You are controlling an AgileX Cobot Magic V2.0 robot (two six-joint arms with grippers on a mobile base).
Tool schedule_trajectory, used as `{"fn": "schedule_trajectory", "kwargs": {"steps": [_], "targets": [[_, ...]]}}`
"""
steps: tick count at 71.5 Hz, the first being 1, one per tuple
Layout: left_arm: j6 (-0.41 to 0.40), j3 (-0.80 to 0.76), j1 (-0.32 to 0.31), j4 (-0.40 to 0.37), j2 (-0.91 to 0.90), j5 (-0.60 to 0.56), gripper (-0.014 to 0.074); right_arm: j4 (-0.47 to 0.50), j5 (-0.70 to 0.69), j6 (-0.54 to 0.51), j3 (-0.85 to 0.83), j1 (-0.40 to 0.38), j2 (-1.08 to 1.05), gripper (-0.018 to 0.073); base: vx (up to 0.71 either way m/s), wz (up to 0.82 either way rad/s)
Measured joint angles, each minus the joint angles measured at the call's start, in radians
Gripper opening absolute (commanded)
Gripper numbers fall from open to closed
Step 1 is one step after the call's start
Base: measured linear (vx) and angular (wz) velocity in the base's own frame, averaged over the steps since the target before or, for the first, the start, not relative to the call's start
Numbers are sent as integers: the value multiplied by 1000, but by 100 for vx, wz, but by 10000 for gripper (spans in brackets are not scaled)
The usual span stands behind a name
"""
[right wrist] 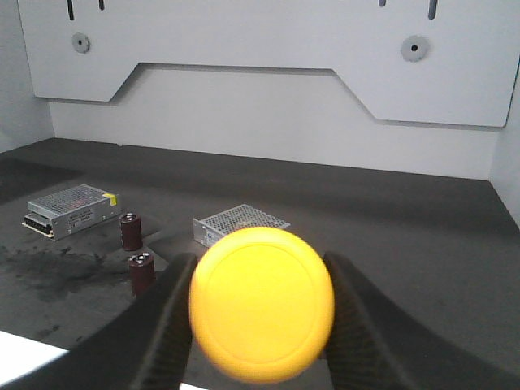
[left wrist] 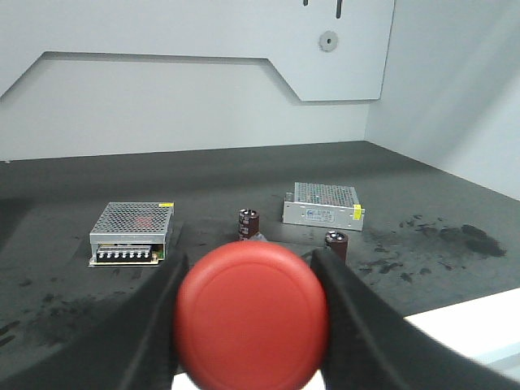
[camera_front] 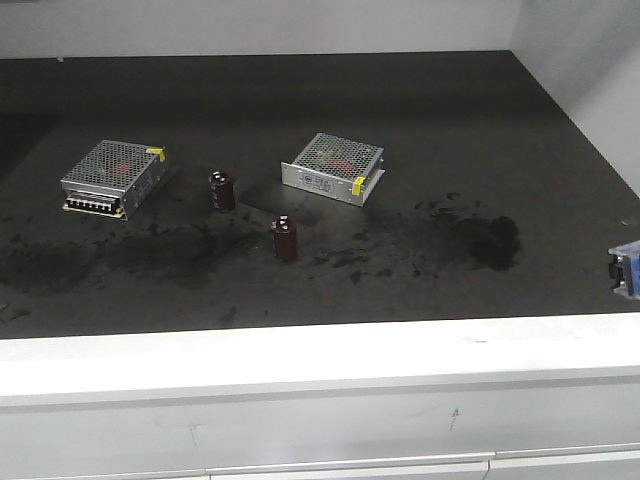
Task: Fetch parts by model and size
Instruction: 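Lift the yellow-capped button with the right gripper and withdraw, then drive the base to the bench with the red tray, holding both buttons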
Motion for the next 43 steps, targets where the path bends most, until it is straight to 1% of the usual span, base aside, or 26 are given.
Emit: {"fn": "schedule_trajectory", "kwargs": {"steps": [43], "targets": [[0,0,0,0,0,0,-7,-1,-9,0,3,0,-3,-5,0,1]]}}
